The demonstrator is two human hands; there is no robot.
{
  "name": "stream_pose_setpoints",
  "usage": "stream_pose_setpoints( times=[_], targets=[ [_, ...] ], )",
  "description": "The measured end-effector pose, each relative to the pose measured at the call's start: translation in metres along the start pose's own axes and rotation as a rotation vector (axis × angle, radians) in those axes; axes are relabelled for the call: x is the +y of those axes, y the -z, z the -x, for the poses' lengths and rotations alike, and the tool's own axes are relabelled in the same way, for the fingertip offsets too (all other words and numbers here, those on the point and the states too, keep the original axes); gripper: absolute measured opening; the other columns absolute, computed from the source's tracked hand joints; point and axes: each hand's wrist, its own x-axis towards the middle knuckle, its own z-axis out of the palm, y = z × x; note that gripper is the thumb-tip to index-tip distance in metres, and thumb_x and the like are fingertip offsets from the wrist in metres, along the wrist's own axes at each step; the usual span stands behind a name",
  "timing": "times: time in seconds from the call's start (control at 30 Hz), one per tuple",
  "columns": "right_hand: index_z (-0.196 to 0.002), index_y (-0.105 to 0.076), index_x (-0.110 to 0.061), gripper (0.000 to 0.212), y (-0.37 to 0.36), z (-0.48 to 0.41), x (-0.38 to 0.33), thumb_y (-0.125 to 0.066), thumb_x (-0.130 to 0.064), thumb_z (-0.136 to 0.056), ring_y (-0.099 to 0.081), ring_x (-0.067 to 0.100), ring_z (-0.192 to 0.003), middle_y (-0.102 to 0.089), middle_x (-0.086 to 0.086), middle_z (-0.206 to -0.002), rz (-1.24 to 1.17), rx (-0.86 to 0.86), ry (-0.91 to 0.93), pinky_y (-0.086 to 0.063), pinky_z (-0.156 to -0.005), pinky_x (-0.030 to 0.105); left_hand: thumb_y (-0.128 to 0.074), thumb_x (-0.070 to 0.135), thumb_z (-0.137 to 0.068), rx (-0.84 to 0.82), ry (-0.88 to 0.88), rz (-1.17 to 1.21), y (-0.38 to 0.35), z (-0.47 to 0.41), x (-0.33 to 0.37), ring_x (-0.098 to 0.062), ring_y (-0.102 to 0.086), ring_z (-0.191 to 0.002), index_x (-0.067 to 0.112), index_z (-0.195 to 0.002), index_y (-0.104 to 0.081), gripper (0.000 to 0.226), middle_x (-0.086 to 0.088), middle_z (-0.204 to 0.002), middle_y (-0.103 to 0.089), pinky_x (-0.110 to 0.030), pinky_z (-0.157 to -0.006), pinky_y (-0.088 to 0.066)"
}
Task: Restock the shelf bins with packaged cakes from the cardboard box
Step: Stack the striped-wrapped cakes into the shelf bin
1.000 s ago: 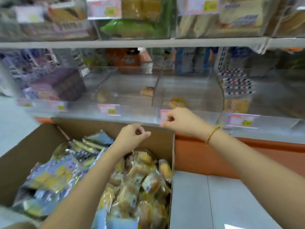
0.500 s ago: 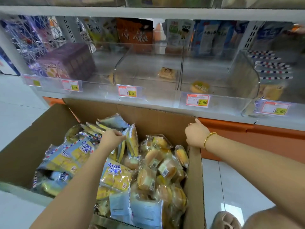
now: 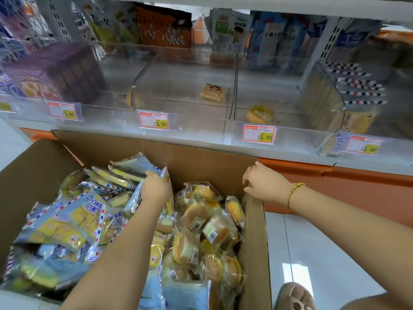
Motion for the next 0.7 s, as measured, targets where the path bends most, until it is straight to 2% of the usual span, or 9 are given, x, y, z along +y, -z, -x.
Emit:
stream_pose_setpoints(
  times=[0.13,0.2,0.3,0.37,0.4,0.47,0.53,0.63,0.7],
  targets=[
    [-0.113,-0.064,-0.021,0.024,0.000,0.004,0.008,-0.048,-0.029,-0.098,-0.052,0.015,-0.116,-0.060,0.000,-0.117,-0.090,0.024,0.041,-0.011,-0.120,0.031,-0.060,0.015,-0.090,-0.003,-0.006,-0.125,0.003,-0.010,-0.007,-0.030,-0.058,-0.073,0.000,-0.090,-0.055,0.016,-0.021,-0.099,-0.065,-0.029,-0.051,-0.037],
    [-0.116,-0.063,-0.022,0.025,0.001,0.007,0.009,-0.047,-0.028,-0.098,-0.049,0.015,-0.119,-0.059,-0.001,-0.117,-0.107,0.035,0.063,-0.020,-0.117,0.030,-0.060,0.016,-0.090,0.009,-0.009,-0.166,0.006,-0.011,-0.008,-0.029,-0.060,-0.075,-0.003,-0.095,-0.060,0.019,-0.022,-0.100,-0.065,-0.029,-0.052,-0.039],
    [-0.120,-0.061,-0.021,0.027,0.004,0.012,0.009,-0.047,-0.028,-0.098,-0.047,0.013,-0.116,-0.058,-0.001,-0.120,-0.135,0.035,0.075,-0.040,-0.099,0.025,-0.060,0.017,-0.091,-0.002,-0.018,-0.176,0.008,-0.004,-0.007,-0.030,-0.058,-0.082,-0.006,-0.107,-0.055,0.028,-0.022,-0.103,-0.062,-0.030,-0.056,-0.040],
    [-0.120,-0.061,-0.021,0.028,0.004,0.015,0.010,-0.046,-0.029,-0.098,-0.045,0.013,-0.116,-0.057,-0.001,-0.121,-0.129,0.036,0.089,-0.042,-0.096,0.028,-0.064,0.018,-0.090,0.017,0.003,-0.158,0.008,-0.002,-0.009,-0.036,-0.057,-0.100,-0.007,-0.118,-0.046,0.042,-0.024,-0.118,-0.053,-0.035,-0.069,-0.043],
    [-0.120,-0.061,-0.021,0.028,0.004,0.016,0.010,-0.045,-0.028,-0.098,-0.045,0.014,-0.117,-0.057,-0.001,-0.121,-0.119,0.036,0.097,-0.040,-0.100,0.029,-0.065,0.017,-0.089,0.024,-0.001,-0.161,0.008,-0.002,-0.010,-0.037,-0.058,-0.101,-0.008,-0.118,-0.047,0.043,-0.024,-0.119,-0.053,-0.037,-0.073,-0.045],
    [-0.119,-0.062,-0.021,0.028,0.004,0.019,0.010,-0.043,-0.027,-0.099,-0.046,0.015,-0.120,-0.058,-0.001,-0.121,-0.093,0.041,0.109,-0.032,-0.108,0.028,-0.062,0.014,-0.088,0.017,-0.043,-0.186,0.008,-0.003,-0.011,-0.036,-0.063,-0.088,-0.008,-0.106,-0.057,0.029,-0.024,-0.107,-0.061,-0.038,-0.067,-0.049],
    [-0.117,-0.063,-0.020,0.028,0.004,0.021,0.009,-0.043,-0.027,-0.099,-0.048,0.016,-0.117,-0.059,0.000,-0.118,-0.082,0.050,0.119,-0.031,-0.109,0.028,-0.060,0.009,-0.088,0.022,-0.060,-0.194,0.007,-0.001,-0.010,-0.033,-0.063,-0.075,-0.006,-0.089,-0.060,0.015,-0.021,-0.089,-0.065,-0.032,-0.054,-0.044],
    [-0.114,-0.064,-0.020,0.027,0.007,0.023,0.008,-0.045,-0.029,-0.097,-0.053,0.015,-0.106,-0.060,-0.001,-0.113,-0.088,0.058,0.126,-0.048,-0.089,0.028,-0.057,0.004,-0.088,0.031,-0.042,-0.204,0.009,0.003,-0.009,-0.027,-0.054,-0.063,0.002,-0.077,-0.054,0.011,-0.016,-0.079,-0.063,-0.028,-0.050,-0.039],
    [-0.112,-0.065,-0.020,0.027,0.009,0.024,0.007,-0.045,-0.030,-0.098,-0.056,0.014,-0.100,-0.061,-0.002,-0.110,-0.081,0.066,0.125,-0.049,-0.079,0.025,-0.055,0.001,-0.086,0.043,-0.027,-0.210,0.014,0.006,-0.007,-0.023,-0.050,-0.057,0.002,-0.074,-0.053,0.012,-0.012,-0.070,-0.058,-0.027,-0.049,-0.037]
  ],
)
